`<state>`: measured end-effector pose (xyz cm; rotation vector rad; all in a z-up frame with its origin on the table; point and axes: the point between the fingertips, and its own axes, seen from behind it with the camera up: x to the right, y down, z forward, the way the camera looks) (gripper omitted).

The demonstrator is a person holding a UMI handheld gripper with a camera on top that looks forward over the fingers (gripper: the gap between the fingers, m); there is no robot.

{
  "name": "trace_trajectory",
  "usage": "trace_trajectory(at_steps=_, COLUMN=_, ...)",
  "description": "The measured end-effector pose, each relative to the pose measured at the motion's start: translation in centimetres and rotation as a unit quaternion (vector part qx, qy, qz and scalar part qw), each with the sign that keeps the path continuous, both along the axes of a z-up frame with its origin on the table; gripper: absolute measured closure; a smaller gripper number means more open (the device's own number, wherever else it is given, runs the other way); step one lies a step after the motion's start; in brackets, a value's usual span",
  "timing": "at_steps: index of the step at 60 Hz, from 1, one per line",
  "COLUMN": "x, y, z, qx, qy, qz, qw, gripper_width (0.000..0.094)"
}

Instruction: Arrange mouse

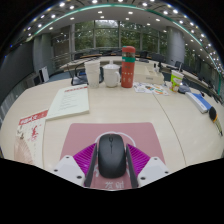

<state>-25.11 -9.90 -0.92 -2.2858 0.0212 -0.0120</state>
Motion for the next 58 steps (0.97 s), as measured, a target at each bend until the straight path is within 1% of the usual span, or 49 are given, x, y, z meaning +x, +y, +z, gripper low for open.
trace_trajectory(at_steps=2, x=-0.2, y=-0.4, z=0.5, qx=-0.002, qy=0.0, qz=0.002, qw=1.0, gripper_width=0.0284)
trace_trajectory(at_steps=5, x=-0.3, y=-1.1, z=1.7, qx=0.0, qy=0.001, qz=0.005, qw=1.0, gripper_width=0.0065)
trace_trajectory(at_steps=8, x=-0.4, y=-2.2, z=3.4, qx=0.004, qy=-0.002, qz=0.005, qw=1.0, gripper_width=0.0108)
trace_trajectory(at_steps=12, x=-0.2, y=-4.2, z=6.5, qx=0.014, qy=-0.008, qz=-0.002, qw=1.0, gripper_width=0.0067)
trace_trajectory(at_steps=20, x=-0.3, y=-9.4, z=12.6, qx=0.031, qy=-0.01, qz=-0.009, qw=0.999, gripper_width=0.0081)
trace_trajectory(at_steps=30, x=0.0, y=-16.7, z=18.0, qx=0.05, qy=-0.017, qz=-0.014, qw=0.999, gripper_width=0.0078)
trace_trajectory(at_steps=36, x=0.1, y=-20.9, z=20.0, qx=0.058, qy=-0.017, qz=-0.015, qw=0.998, gripper_width=0.0079)
trace_trajectory(at_steps=47, x=0.6, y=-27.6, z=21.7, qx=0.07, qy=-0.019, qz=-0.026, qw=0.997, gripper_width=0.0077)
trace_trajectory(at_steps=58, x=0.2, y=-31.4, z=23.3, qx=0.086, qy=-0.025, qz=-0.024, qw=0.996, gripper_width=0.0078)
